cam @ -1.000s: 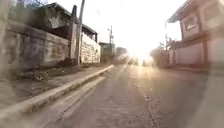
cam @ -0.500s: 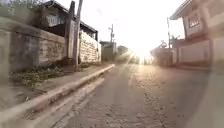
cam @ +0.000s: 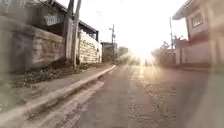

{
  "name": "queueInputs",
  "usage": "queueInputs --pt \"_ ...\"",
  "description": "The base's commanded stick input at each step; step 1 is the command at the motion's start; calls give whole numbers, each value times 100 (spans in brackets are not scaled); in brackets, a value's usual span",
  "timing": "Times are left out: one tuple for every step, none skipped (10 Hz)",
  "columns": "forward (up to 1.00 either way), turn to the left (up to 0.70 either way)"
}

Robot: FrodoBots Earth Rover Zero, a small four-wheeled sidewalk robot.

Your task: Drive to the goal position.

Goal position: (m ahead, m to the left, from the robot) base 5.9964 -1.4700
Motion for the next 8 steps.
queueInputs --pt "100 0" --pt "100 0" --pt "100 0" --pt "100 0" --pt "100 0" --pt "100 0" --pt "100 0" --pt "100 0"
